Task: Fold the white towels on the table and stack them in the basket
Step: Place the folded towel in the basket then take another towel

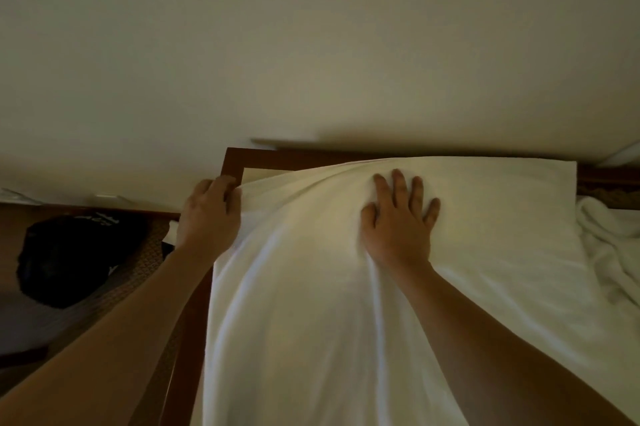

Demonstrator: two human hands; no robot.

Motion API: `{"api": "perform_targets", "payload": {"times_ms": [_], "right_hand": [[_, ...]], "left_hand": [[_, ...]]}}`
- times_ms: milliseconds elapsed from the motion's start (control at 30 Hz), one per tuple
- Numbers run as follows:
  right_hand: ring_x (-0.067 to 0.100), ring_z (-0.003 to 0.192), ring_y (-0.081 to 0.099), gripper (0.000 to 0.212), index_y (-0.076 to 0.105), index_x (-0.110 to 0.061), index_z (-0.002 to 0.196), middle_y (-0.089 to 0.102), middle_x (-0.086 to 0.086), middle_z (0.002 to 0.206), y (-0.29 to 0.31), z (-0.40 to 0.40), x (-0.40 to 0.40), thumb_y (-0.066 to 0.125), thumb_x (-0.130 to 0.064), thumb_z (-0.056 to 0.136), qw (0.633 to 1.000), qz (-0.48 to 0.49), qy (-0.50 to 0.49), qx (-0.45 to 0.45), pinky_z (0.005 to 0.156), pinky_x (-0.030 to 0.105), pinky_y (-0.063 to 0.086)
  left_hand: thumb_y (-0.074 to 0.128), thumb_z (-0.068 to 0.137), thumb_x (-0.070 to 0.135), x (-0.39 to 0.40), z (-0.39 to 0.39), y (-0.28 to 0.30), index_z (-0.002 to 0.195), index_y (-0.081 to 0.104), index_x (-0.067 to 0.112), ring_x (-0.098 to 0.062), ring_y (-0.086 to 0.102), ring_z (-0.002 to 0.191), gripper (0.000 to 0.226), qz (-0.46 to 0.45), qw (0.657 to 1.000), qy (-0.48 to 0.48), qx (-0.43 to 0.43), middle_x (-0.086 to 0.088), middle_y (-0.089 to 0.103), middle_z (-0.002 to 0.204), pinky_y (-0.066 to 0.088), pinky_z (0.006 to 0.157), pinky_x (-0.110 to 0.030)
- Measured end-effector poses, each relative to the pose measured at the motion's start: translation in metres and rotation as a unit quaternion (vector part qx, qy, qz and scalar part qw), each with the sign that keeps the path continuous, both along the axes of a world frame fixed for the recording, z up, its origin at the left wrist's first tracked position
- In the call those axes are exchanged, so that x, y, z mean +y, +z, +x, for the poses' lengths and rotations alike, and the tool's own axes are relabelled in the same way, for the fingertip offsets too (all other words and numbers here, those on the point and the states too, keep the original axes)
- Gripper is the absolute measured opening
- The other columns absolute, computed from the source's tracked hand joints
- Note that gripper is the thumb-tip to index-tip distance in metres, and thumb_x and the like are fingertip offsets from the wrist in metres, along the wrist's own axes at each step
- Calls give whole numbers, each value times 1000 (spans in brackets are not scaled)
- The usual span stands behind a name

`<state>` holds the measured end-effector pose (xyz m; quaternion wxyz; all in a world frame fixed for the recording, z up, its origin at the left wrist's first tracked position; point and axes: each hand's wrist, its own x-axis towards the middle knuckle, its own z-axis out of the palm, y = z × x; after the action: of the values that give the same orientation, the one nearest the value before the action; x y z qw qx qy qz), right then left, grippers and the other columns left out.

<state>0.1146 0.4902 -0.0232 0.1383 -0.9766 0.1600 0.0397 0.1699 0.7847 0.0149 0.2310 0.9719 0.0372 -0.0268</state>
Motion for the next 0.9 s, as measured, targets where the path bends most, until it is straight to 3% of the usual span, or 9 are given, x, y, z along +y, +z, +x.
{"api": "perform_targets", "payload": {"times_ms": [100, 133, 200, 267, 433, 500, 600, 700, 900], "right_hand": [[29, 157, -3, 60, 20, -36, 159, 8, -3, 171, 0, 0, 0, 25, -45, 100, 1000, -10, 0, 0, 123, 62, -2], [29, 157, -2, 60, 20, -36, 159, 9, -3, 171, 0, 0, 0, 25, -46, 99, 1000, -14, 0, 0, 123, 62, -2], [30, 157, -1, 61, 22, -36, 158, 10, -2, 171, -1, 0, 1, 25, -46, 98, 1000, -18, 0, -3, 123, 62, -1], [30, 157, 1, 62, 24, -36, 158, 12, -2, 170, -2, 0, 1, 23, -47, 97, 1000, -19, -3, -8, 123, 62, 1], [30, 157, 4, 61, 26, -36, 157, 15, -3, 170, -3, 1, 2, 25, -46, 97, 1000, -28, -3, -9, 123, 62, 3], [29, 157, 4, 61, 26, -37, 157, 15, -4, 170, -4, 1, 2, 26, -46, 97, 999, -31, -5, -7, 123, 62, 3], [28, 157, 2, 60, 24, -38, 157, 12, -6, 170, -5, 2, 0, 25, -47, 98, 1000, -31, -1, -2, 123, 60, 1], [28, 157, 3, 60, 24, -38, 157, 13, -6, 169, -4, 3, -1, 24, -47, 97, 999, -32, -1, -6, 123, 61, 2], [29, 157, 5, 60, 29, -36, 156, 17, -3, 169, -4, 6, -1, 27, -47, 97, 1000, -22, -7, -16, 123, 62, 4]], "left_hand": [[44, 104, 50, 5, 20, 5, 126, 62, 20, -29, 60, 108, 41, -92, 990, 103, 8, -5, 63, 117, 53, 93, -49], [47, 101, 57, 5, 23, 6, 130, 59, 23, -27, 59, 112, 46, -109, 990, 87, 31, -2, 62, 121, 51, 96, -48], [62, 92, 62, 3, 20, 6, 140, 47, 30, -21, 51, 118, 60, -51, 995, -14, 89, 4, 53, 128, 47, 101, -45], [69, 92, 49, 6, 17, 0, 143, 43, 30, -25, 51, 121, 61, -18, 994, -43, 98, -1, 53, 132, 46, 102, -46], [53, 103, 17, 5, 47, 5, 135, 49, 20, -26, 59, 96, 32, -158, 980, 113, 39, -8, 62, 112, 48, 79, -37], [48, 101, 7, 2, 67, 6, 133, 48, 18, -29, 58, 98, 34, -148, 982, 117, 24, -7, 59, 111, 47, 79, -39], [44, 97, 3, -4, 86, -1, 132, 48, 18, -36, 58, 104, 38, -56, 995, 73, 25, -13, 56, 123, 46, 81, -43], [43, 101, 11, -7, 85, -12, 133, 48, 19, -45, 58, 104, 33, 23, 1000, 9, 7, -16, 49, 132, 48, 81, -48], [50, 103, 45, 3, 46, -15, 144, 38, 23, -42, 55, 116, 48, -32, 999, 36, -21, -16, 49, 137, 50, 90, -52]]}}
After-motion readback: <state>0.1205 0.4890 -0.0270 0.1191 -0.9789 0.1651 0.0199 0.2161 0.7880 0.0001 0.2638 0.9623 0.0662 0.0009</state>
